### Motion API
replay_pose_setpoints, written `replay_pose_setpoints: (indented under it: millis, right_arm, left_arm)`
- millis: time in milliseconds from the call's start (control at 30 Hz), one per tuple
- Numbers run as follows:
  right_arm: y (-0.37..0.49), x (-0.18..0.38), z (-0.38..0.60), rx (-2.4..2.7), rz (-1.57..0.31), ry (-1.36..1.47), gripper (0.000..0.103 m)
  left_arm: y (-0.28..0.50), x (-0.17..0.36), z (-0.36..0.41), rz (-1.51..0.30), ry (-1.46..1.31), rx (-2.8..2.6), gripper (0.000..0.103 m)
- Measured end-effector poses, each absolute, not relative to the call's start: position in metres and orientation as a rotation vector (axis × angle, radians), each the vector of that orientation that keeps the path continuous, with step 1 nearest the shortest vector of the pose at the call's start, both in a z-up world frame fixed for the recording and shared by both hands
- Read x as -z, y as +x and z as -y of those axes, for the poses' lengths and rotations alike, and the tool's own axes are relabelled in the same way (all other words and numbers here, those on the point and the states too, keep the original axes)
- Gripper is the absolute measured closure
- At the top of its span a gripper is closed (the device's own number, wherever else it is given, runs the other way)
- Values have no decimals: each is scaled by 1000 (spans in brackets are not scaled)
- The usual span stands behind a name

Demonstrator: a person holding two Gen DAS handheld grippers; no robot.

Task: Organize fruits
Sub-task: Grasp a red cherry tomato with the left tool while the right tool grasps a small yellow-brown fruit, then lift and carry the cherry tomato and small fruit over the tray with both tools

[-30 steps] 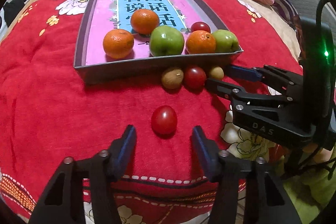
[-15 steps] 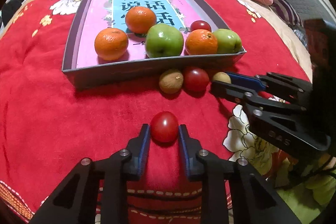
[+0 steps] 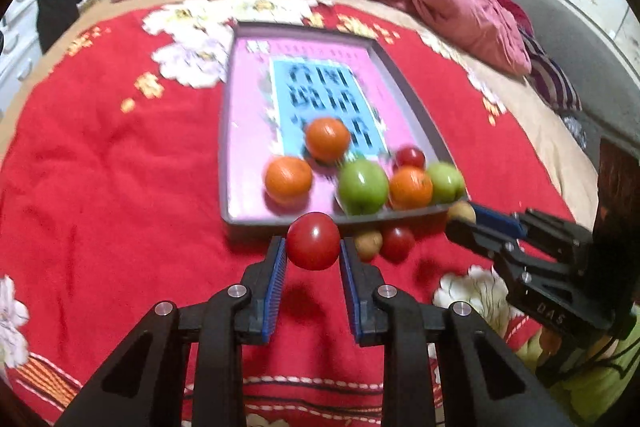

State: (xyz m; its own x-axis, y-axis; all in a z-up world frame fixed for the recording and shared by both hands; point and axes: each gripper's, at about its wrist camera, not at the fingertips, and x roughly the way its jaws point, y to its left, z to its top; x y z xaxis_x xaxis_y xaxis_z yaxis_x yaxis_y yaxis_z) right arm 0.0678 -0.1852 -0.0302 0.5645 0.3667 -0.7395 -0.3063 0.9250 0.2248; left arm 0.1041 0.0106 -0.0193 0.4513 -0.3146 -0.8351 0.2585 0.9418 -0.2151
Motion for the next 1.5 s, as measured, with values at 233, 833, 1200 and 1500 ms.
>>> replay_pose_setpoints:
  millis: [233,833,1200,1500]
  right_arm:
    - [77,12,177,-407,-843,55,79]
    - [116,-11,143,-448,-786,-19,79]
    - [113,14,128,-463,-833,-38,79]
    - [107,31,144,-410,-858,-41,79]
  left_arm:
    - [115,-10,-31,-971,-75,303,75]
    - [138,-3,-19,-968,-38,273,75]
    - [139,20,-13,-1021,-22,295,75]
    - [132,27,14,-1033,19,354,75]
